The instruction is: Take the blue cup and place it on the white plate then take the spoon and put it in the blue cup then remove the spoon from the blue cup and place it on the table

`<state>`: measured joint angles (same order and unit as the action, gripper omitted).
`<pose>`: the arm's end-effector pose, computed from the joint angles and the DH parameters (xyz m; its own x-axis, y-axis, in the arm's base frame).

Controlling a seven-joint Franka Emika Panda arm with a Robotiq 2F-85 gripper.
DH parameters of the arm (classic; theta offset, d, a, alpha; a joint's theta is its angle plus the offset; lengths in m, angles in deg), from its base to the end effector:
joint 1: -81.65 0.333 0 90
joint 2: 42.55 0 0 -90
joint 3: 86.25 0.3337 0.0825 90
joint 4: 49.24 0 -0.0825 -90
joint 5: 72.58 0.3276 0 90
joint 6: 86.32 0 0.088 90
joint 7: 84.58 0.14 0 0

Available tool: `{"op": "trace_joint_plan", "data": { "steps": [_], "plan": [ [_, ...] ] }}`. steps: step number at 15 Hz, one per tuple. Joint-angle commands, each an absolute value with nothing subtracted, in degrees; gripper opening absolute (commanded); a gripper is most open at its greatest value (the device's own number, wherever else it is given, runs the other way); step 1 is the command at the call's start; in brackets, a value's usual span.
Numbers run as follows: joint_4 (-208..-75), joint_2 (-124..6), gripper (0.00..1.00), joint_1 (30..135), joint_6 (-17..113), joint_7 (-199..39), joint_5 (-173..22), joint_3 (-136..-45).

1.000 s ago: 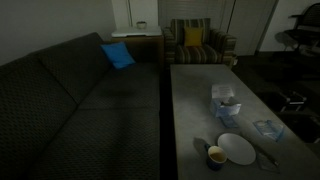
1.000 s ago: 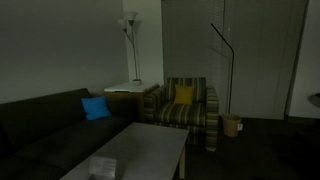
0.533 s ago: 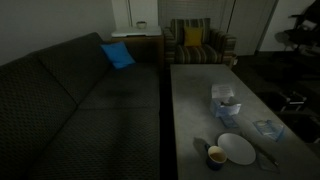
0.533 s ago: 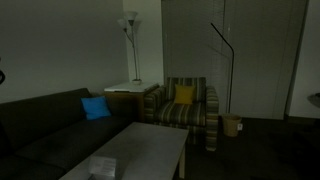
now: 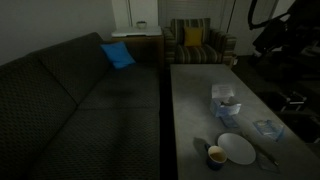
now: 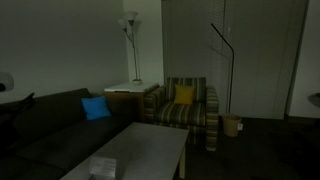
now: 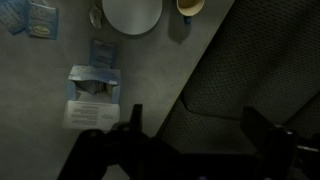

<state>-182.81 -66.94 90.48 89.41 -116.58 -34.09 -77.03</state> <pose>0.5123 0.1165 0.2170 0.9384 0.1526 0.3101 0.2054 -0.9678 -0.1454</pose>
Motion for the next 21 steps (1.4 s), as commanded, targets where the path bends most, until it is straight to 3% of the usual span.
{"op": "trace_joint_plan", "data": {
  "steps": [1, 7, 9, 15, 16, 21],
  "plan": [
    [-177.2, -74.4, 1.00, 87.9, 89.3, -118.1, -33.7, -75.5],
    [-177.4, -75.5, 1.00, 89.1, 88.1, -116.6, -34.7, -76.9],
    [-179.1, -75.2, 1.00, 94.4, 91.0, -112.3, -35.4, -80.8],
    [-166.0, -88.6, 1.00, 95.9, 91.7, -113.1, -35.9, -79.7],
    [-164.5, -90.7, 1.00, 92.3, 92.2, -105.8, -45.6, -76.9],
    [-151.6, -102.9, 1.00, 94.8, 87.5, -93.0, -63.1, -79.4]
  ]
}}
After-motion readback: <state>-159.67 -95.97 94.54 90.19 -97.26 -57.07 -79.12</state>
